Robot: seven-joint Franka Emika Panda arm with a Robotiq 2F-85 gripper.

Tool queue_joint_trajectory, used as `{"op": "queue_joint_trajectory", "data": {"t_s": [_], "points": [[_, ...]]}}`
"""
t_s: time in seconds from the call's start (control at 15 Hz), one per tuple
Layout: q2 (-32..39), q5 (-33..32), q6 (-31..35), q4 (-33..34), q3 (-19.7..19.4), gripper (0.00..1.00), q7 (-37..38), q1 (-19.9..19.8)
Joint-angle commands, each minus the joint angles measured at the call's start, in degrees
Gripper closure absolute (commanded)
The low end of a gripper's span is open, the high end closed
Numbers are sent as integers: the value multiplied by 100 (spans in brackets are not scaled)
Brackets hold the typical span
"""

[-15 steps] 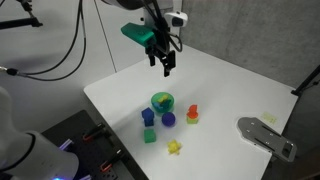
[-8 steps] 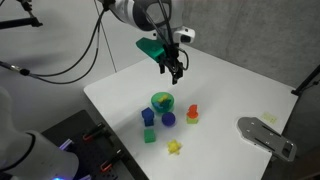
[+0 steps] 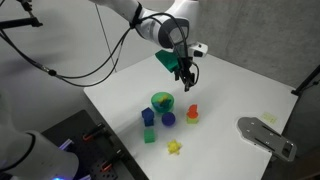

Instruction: Put the orange toy inside the green bowl.

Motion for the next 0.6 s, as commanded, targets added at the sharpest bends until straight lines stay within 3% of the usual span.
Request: {"op": "queue_joint_trajectory", "data": {"t_s": [0.0, 0.53], "points": [[698, -33, 10, 690, -126, 0, 253, 45], [2178, -70, 207, 1858, -437, 0, 658, 93]]}}
